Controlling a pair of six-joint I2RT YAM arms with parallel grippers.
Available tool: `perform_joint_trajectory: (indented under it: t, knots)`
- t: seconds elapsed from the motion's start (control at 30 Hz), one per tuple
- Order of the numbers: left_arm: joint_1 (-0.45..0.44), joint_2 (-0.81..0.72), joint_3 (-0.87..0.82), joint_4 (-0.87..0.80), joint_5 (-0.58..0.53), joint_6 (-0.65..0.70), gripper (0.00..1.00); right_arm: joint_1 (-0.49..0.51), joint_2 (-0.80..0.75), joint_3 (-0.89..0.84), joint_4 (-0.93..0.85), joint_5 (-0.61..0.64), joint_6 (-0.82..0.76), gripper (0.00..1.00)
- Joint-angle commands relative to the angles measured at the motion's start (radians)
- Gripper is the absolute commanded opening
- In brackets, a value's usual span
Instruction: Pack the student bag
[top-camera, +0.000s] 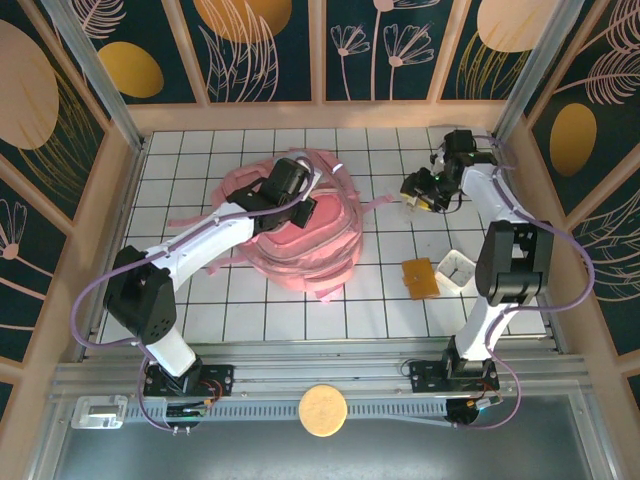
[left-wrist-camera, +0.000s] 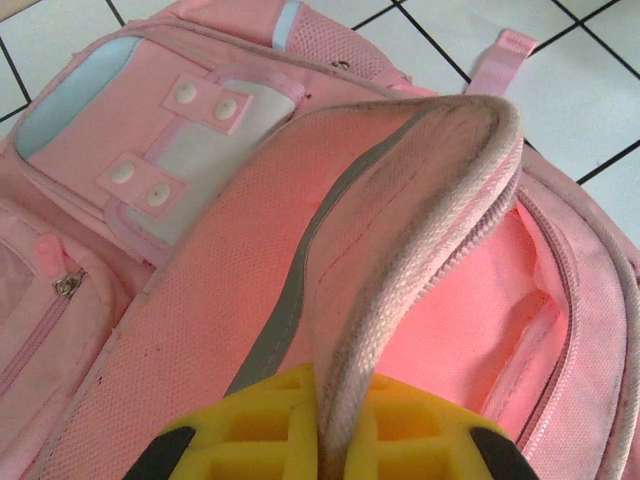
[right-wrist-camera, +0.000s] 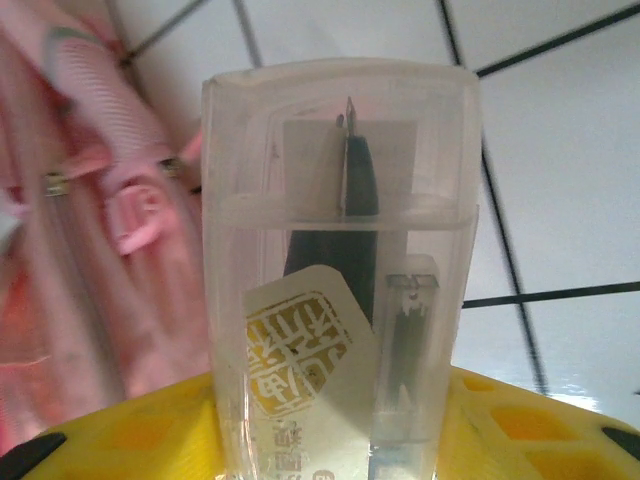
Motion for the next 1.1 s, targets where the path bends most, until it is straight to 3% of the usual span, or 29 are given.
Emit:
perform_joint_trajectory:
  t: [0.0,0.17,0.57,0.77,1.07]
  knots:
    - [0.003,-0.002,0.073,0.038,0.022,-0.068,0.0,0.004,-0.086,-0.026,0.071,-0.138,0.08,0.51]
    - [0.004,0.017,0.116,0.042,0.048,-0.127,0.0,0.042,-0.164,-0.098,0.166,-0.243,0.171,0.51]
    - [0.004,0.09,0.246,-0.018,0.063,-0.248,0.0,0.261,-0.271,-0.314,0.548,-0.402,0.433,0.51]
    - [0.004,0.091,0.258,-0.013,0.075,-0.303,0.0,0.348,-0.237,-0.354,0.678,-0.428,0.503,0.51]
    - [0.004,0.089,0.257,0.028,0.125,-0.376,0.0,0.385,-0.11,-0.386,0.944,-0.462,0.674,0.51]
